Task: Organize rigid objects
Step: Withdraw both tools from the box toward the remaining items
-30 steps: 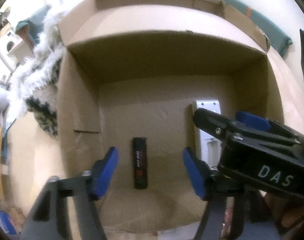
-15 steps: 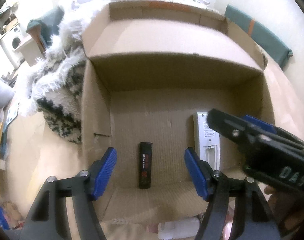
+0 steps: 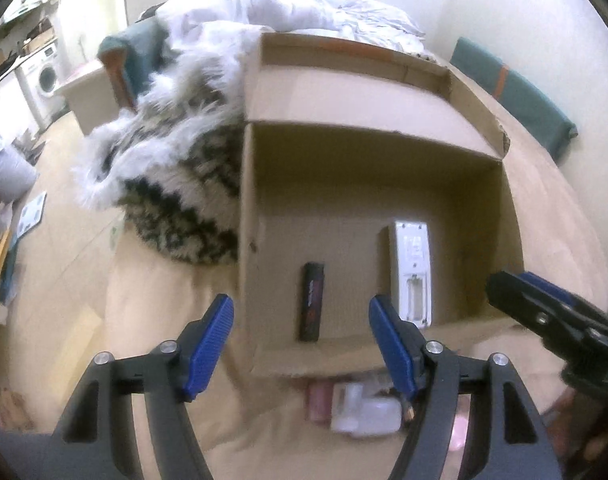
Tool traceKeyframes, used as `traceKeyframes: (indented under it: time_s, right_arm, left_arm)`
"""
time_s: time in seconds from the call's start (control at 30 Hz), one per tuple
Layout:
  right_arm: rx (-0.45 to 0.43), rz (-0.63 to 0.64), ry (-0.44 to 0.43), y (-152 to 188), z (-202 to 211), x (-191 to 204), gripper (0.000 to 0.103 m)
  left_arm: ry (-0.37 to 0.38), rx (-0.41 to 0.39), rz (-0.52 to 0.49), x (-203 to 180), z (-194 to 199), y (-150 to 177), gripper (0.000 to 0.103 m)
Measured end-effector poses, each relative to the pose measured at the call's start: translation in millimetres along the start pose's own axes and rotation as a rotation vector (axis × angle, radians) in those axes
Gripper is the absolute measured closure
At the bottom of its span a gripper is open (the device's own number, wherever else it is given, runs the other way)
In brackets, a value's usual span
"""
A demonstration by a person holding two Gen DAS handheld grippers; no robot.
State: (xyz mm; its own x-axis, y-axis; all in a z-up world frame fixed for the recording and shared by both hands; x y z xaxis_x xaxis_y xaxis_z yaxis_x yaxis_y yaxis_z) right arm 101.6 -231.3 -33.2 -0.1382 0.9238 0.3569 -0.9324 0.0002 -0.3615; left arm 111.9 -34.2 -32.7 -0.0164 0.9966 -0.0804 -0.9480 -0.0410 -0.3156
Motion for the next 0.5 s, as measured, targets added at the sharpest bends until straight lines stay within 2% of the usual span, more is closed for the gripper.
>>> traceKeyframes:
  time_s: [0.27, 0.43, 0.5]
  right_arm:
    - [0.019, -0.047, 0.004, 42.4, 12.3, -11.1, 0.01]
    - [0.038, -0.063, 0.017, 59.4, 13.1, -18.0, 0.01]
    - [0.048, -0.076, 0.014, 62.7, 12.7, -22.7, 0.01]
  left_arm:
    - [-0.01, 0.013, 0.038, 26.3, 6.5, 32.8, 0.036]
    - [0.012, 0.075, 0.118, 54.1, -5.8, 46.1, 0.036]
    - [0.016, 0.114, 0.111, 56.4, -17.1, 48.8, 0.036]
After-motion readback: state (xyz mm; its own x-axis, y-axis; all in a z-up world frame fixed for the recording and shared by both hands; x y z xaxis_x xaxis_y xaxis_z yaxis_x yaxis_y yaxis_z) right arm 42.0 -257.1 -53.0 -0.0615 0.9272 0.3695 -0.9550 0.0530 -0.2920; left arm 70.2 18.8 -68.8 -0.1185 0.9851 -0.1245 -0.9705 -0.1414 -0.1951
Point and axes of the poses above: each gripper's, at about its wrist camera, not at the fingertips, and z roughly against the way its jaws point, x to its left, y to its underside, the point moved 1 cm from there along -z, roughly the way its jaws point, and after that the axes turned 13 degrees about x, right-handed, at the moved point
